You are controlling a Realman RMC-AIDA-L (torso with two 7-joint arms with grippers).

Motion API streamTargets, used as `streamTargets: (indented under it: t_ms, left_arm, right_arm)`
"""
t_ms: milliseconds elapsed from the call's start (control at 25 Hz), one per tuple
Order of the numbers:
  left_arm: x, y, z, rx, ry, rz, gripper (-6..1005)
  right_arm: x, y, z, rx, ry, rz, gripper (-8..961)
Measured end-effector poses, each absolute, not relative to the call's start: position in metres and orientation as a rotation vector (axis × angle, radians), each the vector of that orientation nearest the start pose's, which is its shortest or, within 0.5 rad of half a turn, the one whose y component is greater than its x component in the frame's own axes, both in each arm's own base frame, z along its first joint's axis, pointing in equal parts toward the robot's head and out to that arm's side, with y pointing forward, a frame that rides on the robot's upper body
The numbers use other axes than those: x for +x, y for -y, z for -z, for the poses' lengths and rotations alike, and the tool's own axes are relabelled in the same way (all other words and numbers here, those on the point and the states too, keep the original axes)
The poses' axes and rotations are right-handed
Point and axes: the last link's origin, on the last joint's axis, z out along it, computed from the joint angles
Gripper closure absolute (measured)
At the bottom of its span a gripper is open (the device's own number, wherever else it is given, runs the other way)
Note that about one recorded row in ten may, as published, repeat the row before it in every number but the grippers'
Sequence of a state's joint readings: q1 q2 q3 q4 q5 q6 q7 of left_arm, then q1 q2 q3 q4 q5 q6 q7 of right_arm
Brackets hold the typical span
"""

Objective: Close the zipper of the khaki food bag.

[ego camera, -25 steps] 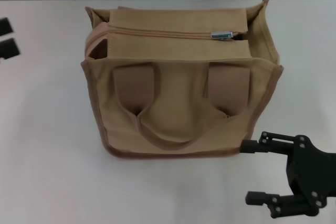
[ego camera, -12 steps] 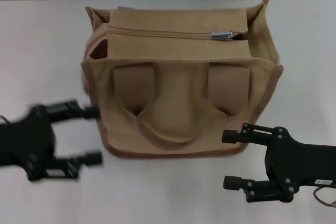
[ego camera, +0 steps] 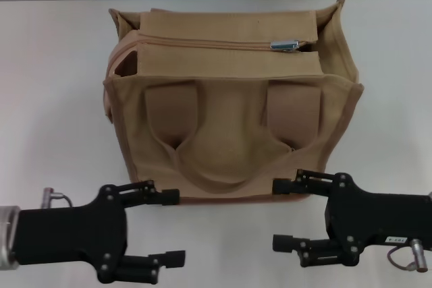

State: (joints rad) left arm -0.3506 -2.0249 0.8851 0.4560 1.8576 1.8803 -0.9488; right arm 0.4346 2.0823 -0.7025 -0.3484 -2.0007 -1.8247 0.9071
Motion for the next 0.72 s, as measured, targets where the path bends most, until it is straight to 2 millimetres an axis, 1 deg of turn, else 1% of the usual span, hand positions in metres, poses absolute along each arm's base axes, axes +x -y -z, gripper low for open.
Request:
streamTargets:
  t_ms: [120,720]
  left_arm:
    - [-0.2848,-0.2257,0.0190,-2.942,0.301,1.015,165]
    - [-0.2844,-0.2244,0.0210,-2.945,0.310,1.019,165]
  right_arm:
    - [0.2702,-0.2350,0.0451,-2.905,-0.350,-1.076,152]
    - [0.2728,-0.2329,0.0449,-2.912,-0.350,-1.061,151]
